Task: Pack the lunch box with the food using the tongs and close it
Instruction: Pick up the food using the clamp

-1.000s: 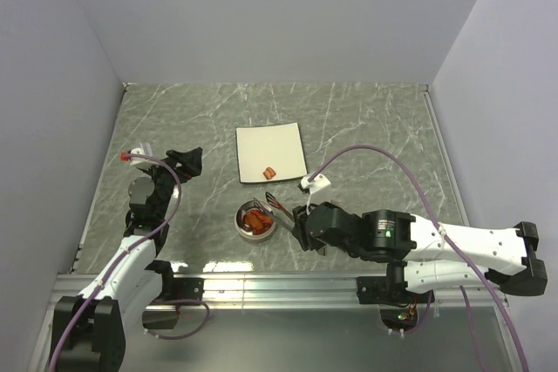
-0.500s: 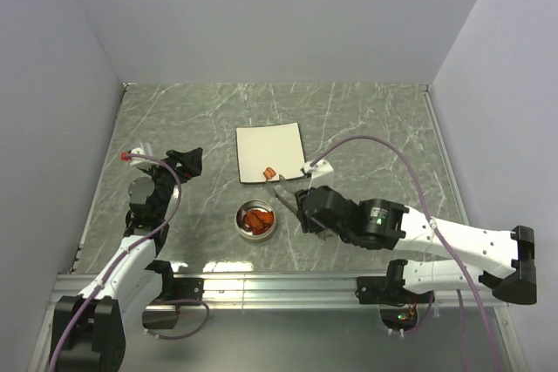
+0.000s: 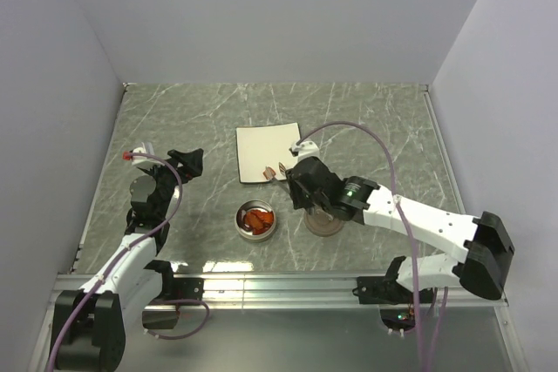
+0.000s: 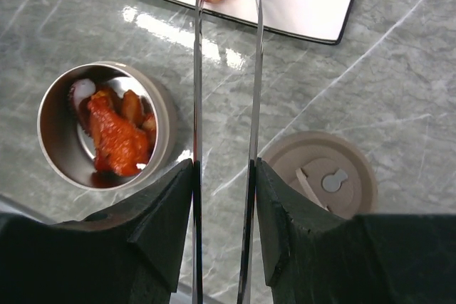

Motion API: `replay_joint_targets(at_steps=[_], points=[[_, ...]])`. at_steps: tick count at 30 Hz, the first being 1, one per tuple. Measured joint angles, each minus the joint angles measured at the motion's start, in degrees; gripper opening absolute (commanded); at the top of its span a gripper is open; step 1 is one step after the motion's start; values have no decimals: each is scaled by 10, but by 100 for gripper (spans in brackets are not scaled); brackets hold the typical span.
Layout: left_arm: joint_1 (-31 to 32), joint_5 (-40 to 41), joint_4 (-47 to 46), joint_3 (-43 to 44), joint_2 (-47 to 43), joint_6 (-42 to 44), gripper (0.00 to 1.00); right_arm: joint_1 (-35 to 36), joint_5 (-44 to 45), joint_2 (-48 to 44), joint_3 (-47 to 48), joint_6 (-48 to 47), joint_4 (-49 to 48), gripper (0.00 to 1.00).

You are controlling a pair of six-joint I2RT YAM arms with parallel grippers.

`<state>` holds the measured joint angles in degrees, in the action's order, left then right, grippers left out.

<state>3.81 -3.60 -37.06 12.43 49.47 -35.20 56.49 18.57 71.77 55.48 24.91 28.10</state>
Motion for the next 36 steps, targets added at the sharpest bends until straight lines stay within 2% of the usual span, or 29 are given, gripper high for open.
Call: replay_joint_targets(at_steps=[11, 36], points=[[0, 3, 0, 0, 9, 0, 99, -31, -44, 46, 0, -38, -50, 47], [0, 3, -1, 0, 17, 0, 99, -33, -85, 81, 7, -46, -52, 47]])
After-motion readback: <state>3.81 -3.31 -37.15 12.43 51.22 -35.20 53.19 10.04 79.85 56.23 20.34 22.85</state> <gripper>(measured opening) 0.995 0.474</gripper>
